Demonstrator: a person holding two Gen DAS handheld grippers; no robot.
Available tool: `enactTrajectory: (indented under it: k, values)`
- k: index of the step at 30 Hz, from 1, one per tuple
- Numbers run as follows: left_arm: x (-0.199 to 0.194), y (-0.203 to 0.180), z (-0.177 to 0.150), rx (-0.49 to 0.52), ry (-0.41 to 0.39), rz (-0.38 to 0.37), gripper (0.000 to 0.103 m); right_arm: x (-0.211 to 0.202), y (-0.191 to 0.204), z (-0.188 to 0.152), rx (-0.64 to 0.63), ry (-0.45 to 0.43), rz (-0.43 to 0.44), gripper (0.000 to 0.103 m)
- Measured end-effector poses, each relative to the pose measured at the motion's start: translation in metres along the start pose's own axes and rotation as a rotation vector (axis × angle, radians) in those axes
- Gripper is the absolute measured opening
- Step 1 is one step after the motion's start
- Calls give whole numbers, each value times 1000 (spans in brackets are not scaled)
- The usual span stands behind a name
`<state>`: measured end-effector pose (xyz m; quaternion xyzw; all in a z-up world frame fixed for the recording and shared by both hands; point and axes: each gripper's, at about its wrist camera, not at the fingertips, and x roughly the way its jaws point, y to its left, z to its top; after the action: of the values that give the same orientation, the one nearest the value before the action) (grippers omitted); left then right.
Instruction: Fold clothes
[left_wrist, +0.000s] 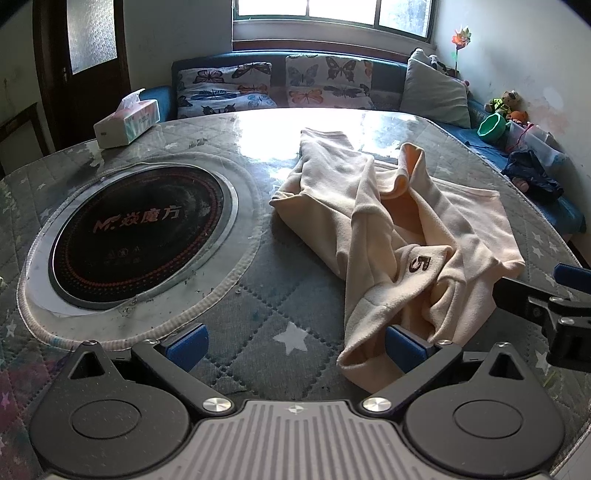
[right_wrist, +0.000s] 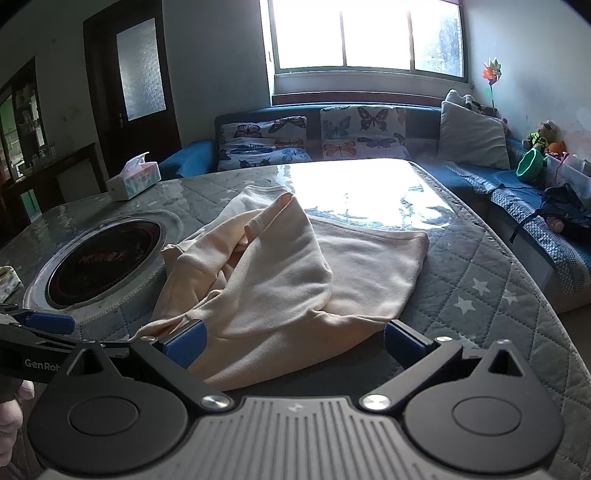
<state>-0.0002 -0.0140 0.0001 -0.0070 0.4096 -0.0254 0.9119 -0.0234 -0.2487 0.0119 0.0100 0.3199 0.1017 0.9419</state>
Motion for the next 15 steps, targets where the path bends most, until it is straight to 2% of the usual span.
enactTrajectory:
  k: [15]
  values:
    - [5, -1, 6, 4, 4, 1, 103, 6, 0, 4, 0, 2, 14, 103]
